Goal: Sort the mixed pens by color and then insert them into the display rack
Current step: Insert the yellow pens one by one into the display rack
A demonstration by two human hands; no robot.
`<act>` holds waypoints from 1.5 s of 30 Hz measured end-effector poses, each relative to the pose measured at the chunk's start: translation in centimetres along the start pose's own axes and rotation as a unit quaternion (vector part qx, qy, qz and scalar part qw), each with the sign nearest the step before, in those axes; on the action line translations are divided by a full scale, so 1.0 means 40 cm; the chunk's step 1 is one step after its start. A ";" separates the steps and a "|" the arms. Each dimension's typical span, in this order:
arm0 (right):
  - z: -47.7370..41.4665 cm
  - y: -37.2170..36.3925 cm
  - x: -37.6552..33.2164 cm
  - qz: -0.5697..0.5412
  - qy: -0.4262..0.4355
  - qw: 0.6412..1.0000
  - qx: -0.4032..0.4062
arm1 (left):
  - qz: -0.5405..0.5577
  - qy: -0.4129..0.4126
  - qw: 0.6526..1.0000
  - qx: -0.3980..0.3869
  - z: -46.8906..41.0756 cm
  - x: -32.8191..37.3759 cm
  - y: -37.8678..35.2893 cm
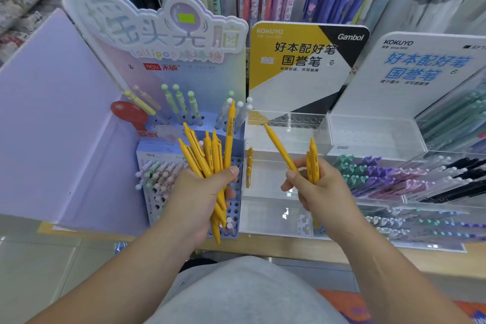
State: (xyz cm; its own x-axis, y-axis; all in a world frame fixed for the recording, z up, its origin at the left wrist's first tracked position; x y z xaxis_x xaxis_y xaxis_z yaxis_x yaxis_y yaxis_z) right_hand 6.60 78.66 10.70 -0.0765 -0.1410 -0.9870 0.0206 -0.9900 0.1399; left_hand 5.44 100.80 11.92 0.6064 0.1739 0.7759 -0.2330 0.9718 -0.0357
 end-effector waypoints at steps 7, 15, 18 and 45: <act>-0.002 0.025 0.030 0.039 -0.032 0.998 0.030 | 0.053 0.029 0.998 -0.011 -0.001 -0.011 -0.005; -0.022 0.029 -0.018 0.049 0.033 0.994 0.090 | 0.085 0.047 0.995 -0.025 0.003 -0.023 0.000; -0.034 0.031 -0.022 0.067 0.045 0.993 0.089 | 0.077 0.045 0.996 -0.026 0.001 -0.024 0.005; -0.143 -0.125 -0.003 0.385 0.174 0.904 -0.060 | 0.037 0.028 0.998 -0.040 -0.016 0.012 0.042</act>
State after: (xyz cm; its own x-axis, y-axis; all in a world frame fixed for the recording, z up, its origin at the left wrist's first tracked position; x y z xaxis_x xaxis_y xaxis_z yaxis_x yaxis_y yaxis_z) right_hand 12.20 83.68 9.68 0.3244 -0.7564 -0.5680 0.0434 -0.5879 0.8078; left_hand 5.81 102.61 11.83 0.6311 0.2530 0.7333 -0.2195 0.9649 -0.1440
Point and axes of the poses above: each hand's wrist, its own z-axis away from the middle knuckle, its own y-axis out of the back of the hand, x = y × z, the point moved 4 cm from there along -z, towards the middle knuckle, and after that the axes turned 12 degrees about y, right-handed, at the moved point
